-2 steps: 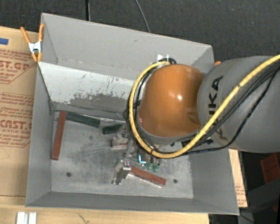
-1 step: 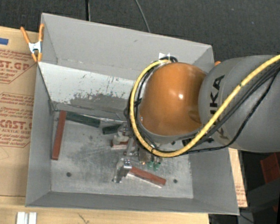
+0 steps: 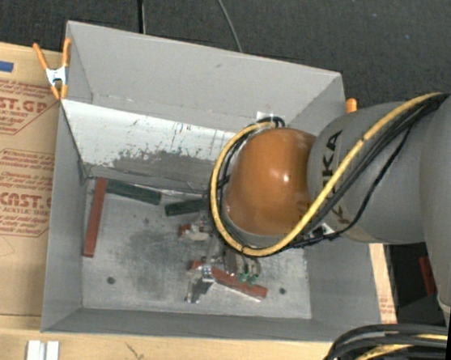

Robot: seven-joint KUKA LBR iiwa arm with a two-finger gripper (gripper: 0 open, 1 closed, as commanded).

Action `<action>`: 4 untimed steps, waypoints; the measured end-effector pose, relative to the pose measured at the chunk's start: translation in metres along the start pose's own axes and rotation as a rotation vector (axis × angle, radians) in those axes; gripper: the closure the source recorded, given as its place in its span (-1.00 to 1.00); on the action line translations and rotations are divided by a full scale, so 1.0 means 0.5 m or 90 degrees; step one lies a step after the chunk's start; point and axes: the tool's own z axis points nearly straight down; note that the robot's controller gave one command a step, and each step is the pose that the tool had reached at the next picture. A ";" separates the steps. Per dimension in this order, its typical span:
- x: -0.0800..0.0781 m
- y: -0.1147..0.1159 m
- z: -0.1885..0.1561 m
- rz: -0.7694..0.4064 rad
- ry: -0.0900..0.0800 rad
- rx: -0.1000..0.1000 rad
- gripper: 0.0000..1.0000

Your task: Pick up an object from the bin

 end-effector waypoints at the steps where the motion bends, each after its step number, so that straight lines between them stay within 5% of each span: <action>1: -0.023 -0.165 0.001 0.008 0.004 0.001 -1.00; 2: -0.017 -0.119 0.164 -0.143 0.005 0.001 1.00; 4: -0.018 -0.119 0.164 -0.143 0.005 0.001 1.00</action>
Offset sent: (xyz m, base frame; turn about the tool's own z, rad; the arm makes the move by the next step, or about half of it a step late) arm 0.0096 -0.0597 -0.0861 -0.2242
